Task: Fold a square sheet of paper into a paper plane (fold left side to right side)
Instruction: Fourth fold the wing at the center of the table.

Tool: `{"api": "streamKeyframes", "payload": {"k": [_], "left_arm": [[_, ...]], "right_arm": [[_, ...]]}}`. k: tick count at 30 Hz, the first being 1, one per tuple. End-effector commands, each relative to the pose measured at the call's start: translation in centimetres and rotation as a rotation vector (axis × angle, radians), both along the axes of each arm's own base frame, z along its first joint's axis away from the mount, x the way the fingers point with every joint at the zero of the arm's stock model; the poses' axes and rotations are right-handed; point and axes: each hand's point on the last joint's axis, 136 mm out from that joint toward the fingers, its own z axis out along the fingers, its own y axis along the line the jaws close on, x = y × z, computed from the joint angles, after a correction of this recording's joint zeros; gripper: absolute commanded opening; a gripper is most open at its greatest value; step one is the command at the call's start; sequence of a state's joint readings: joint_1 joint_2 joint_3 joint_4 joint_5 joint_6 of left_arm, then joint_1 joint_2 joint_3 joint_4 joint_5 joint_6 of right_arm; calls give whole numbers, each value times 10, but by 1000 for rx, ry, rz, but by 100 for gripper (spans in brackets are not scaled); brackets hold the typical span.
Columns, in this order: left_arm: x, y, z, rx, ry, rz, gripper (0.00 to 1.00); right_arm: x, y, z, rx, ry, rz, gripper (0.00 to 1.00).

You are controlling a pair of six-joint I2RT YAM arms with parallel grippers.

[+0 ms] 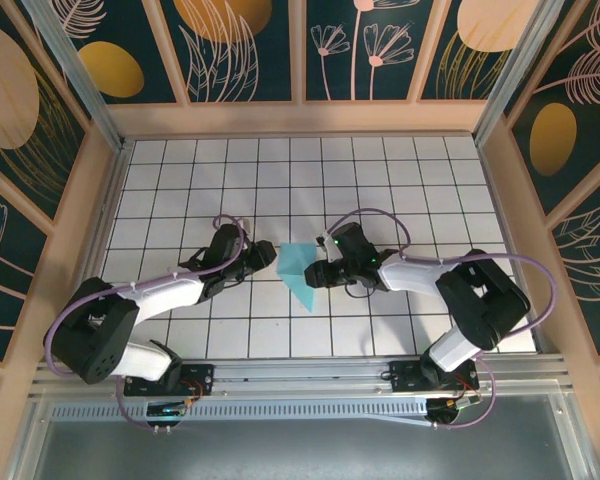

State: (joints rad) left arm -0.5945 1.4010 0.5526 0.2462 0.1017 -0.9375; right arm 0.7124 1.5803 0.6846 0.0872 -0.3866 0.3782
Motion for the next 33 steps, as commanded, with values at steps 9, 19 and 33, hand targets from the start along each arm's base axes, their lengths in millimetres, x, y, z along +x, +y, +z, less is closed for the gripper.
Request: {"api": "streamKeyframes", "payload": {"k": [9,19,33], "left_arm": [[-1,6,-12,28,41,27,40],[3,-25,-8,-105,74,-49,48],[14,-61,-18,-176,109,-144,44]], "right_arm": [[0,5,4,5,-27,39,9],[2,-21,7,-50,-62,0,0],[0,-32,14,-19,-70,-32,0]]}}
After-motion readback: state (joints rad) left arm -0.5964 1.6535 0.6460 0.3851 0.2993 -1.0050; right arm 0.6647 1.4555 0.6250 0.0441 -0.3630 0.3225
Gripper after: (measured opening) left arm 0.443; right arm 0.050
